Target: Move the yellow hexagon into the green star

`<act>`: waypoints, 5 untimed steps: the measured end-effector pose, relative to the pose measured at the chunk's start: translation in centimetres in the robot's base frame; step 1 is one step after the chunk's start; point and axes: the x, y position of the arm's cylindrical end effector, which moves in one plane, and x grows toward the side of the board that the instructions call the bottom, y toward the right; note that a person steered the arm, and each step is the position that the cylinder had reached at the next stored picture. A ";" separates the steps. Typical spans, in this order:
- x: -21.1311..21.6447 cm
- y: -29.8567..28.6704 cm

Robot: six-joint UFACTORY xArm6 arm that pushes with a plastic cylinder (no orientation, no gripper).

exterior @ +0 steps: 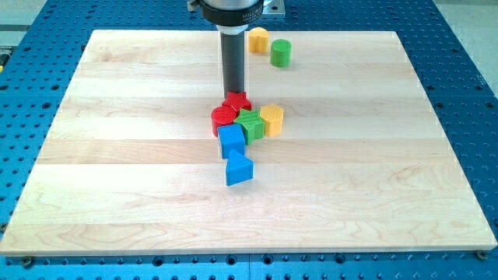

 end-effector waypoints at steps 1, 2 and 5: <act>0.1 1.1; 0.5 4.3; -3.9 13.9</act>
